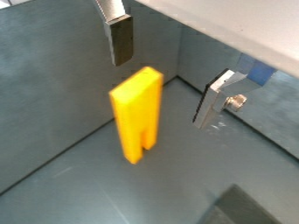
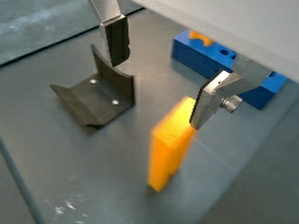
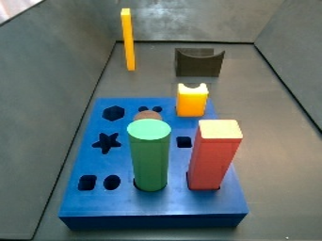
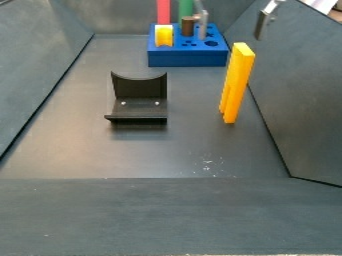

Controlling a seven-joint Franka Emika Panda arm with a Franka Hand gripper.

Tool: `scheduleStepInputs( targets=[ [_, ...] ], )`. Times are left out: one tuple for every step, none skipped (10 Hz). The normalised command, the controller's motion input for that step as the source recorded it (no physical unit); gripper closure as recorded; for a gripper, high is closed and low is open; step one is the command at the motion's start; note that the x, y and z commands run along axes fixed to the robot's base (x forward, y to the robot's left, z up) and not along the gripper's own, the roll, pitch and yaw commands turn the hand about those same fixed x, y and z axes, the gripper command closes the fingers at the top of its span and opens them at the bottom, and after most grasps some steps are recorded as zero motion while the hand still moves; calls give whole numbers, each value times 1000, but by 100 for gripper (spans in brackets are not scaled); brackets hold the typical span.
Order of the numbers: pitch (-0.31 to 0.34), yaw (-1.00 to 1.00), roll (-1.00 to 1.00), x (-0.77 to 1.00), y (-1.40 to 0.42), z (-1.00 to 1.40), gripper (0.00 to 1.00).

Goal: Pick up the double-square object. Move up. Move to above the board. Insert the double-square object.
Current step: Pick up the double-square object.

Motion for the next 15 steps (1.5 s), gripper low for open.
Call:
scheduleStepInputs(
  targets=[
    [-100, 43, 107, -423, -3, -191, 0],
    [0, 109, 106, -169, 6, -257, 0],
    [0, 149, 103, -80, 17, -326, 0],
    [7, 117, 57, 17, 0, -471, 0],
    [106, 40, 0, 300, 29, -537, 0],
    [107, 9, 11, 166, 60, -506, 0],
    [76, 0, 0, 9, 86, -403, 0],
    [46, 0, 0, 0, 66, -334, 0],
    [0, 0, -17, 0, 0, 0, 0],
    [0, 0, 0, 0, 0, 0, 0],
    [0, 0, 0, 0, 0, 0, 100],
    [0, 0, 0, 0, 0, 0, 100],
    [0, 0, 0, 0, 0, 0, 100],
    [0, 0, 0, 0, 0, 0, 100],
    [0, 0, 0, 0, 0, 0, 100]
  ],
)
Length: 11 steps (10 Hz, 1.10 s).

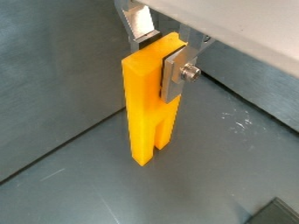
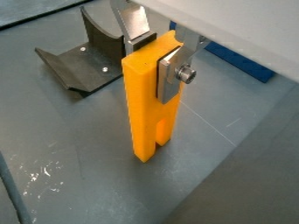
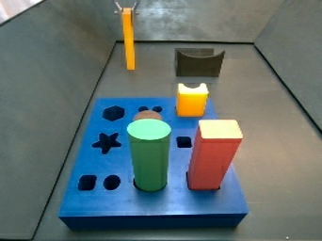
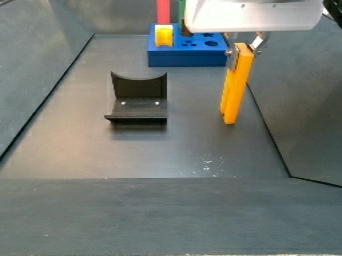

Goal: Pick up the double-square object. Move up. Move to above the board. Insert the double-square object.
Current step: Pick up the double-square object, then move up.

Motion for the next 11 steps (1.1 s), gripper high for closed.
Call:
scheduleStepInputs(
  targets=[
    [0, 0, 0, 0, 0, 0, 100],
    [0, 0, 0, 0, 0, 0, 100],
    [0, 0, 0, 0, 0, 0, 100],
    [0, 0, 0, 0, 0, 0, 100],
    [0, 0, 0, 0, 0, 0, 100],
    [0, 0, 0, 0, 0, 0, 100],
    [0, 0, 0, 0, 0, 833, 100],
    [18, 23, -2, -27, 50, 819, 100],
    [53, 18, 2, -52, 46, 731, 100],
    [69, 1, 24, -38, 30, 566, 100],
    [76, -7, 43, -23, 28, 422, 100]
  ],
)
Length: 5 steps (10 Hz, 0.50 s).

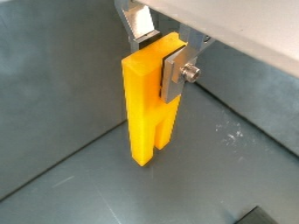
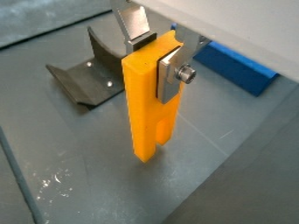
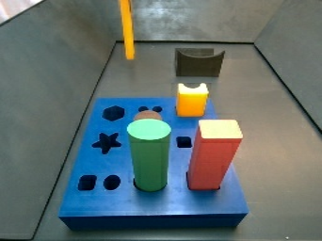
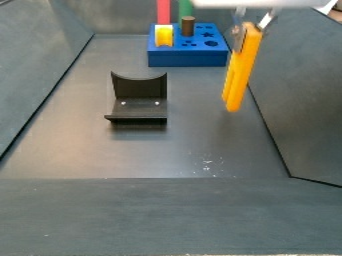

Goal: Pick up the double-square object. Move up. Move to above the board. Insert the double-square object.
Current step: Move up, then move to above the board.

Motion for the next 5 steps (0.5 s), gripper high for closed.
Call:
scheduleStepInputs(
  targets=[
    [86, -4, 59, -5, 23, 223, 100],
    [-26, 147, 160, -104, 10, 1000, 100],
    [-20, 141, 159, -112, 5, 1000, 100],
    [-21, 109, 153, -110, 3, 1000, 100],
    [-19, 87, 140, -106, 1, 1000, 100]
  ],
)
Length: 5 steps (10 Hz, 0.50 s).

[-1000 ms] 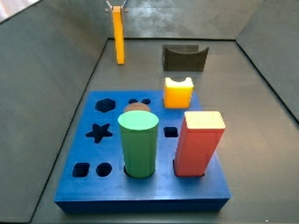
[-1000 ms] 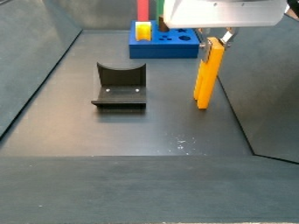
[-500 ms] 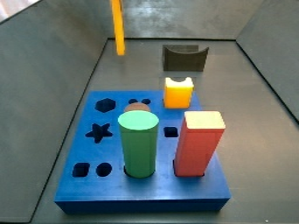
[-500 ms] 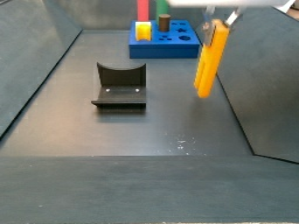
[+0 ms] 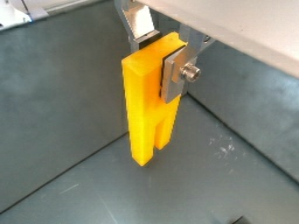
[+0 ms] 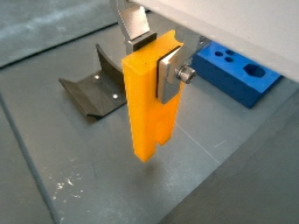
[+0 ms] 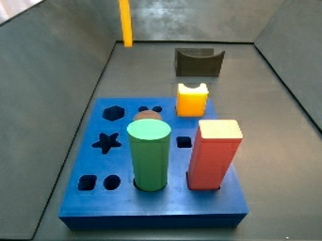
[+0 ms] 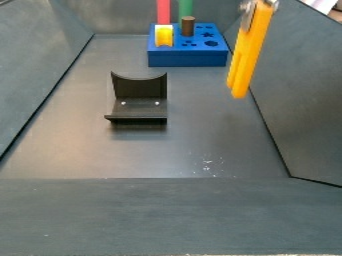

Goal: Pick up the double-square object. Move up. Move to above the board. Insert the double-square object.
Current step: Move to above the board.

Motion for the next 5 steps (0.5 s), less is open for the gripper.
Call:
scheduleStepInputs(
  targets=[
    [1, 48, 97, -93, -3, 1000, 100],
    [14, 36, 89, -86, -4, 1000, 100],
    [47, 26, 87, -50, 1, 909, 100],
    [59, 26, 86, -30, 1, 803, 100],
    [81, 24, 79, -2, -3, 598, 100]
  ],
)
